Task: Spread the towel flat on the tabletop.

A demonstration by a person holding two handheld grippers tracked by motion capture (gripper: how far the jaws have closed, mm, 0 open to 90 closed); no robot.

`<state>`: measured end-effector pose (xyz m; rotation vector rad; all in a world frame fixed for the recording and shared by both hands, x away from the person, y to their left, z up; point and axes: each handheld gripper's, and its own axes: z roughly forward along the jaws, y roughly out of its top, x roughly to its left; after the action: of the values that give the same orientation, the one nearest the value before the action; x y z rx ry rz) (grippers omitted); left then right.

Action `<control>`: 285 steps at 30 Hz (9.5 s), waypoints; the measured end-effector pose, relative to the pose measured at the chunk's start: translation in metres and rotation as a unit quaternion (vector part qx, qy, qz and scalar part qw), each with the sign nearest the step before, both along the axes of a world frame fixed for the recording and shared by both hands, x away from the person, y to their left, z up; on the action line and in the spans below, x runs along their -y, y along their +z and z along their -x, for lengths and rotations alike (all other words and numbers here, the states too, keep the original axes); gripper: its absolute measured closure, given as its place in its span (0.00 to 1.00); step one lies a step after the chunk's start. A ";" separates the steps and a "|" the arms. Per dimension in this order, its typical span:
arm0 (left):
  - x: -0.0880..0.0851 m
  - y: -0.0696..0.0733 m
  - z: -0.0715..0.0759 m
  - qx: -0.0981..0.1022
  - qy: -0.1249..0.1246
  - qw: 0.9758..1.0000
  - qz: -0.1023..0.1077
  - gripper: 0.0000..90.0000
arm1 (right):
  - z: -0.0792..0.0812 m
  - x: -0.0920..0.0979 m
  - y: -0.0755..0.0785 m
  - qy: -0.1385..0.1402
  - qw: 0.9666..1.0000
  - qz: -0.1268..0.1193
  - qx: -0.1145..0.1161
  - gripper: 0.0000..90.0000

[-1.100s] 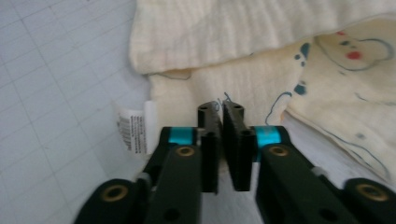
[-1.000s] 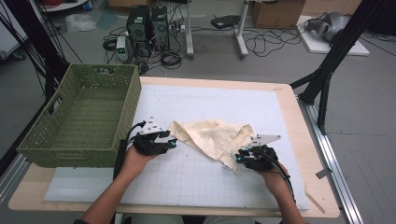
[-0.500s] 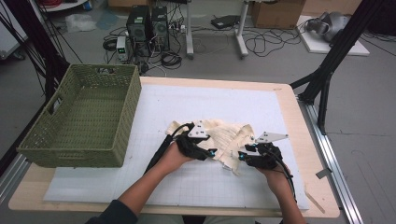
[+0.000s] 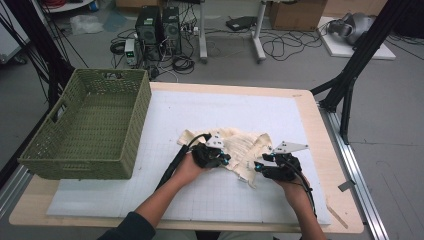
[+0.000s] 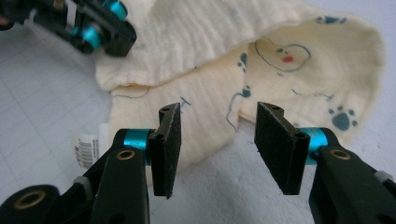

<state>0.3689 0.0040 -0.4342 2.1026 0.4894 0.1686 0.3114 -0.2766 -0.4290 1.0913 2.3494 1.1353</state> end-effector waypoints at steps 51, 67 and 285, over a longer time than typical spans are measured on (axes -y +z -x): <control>-0.076 0.031 -0.057 0.056 0.248 0.966 0.043 0.98 | 0.046 -0.066 0.025 0.150 0.980 0.013 0.131 0.46; -0.079 0.031 -0.057 0.046 0.242 0.968 0.048 0.98 | 0.014 -0.101 -0.005 0.159 0.978 0.104 0.087 0.74; -0.128 -0.007 0.028 -0.051 0.214 0.973 -0.062 0.95 | -0.031 0.015 -0.010 -0.132 0.991 0.004 0.013 0.52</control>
<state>0.3410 0.1315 -0.4411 2.1077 1.0165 0.3468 0.3425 -0.2917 -0.4389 1.3280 2.1095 1.0360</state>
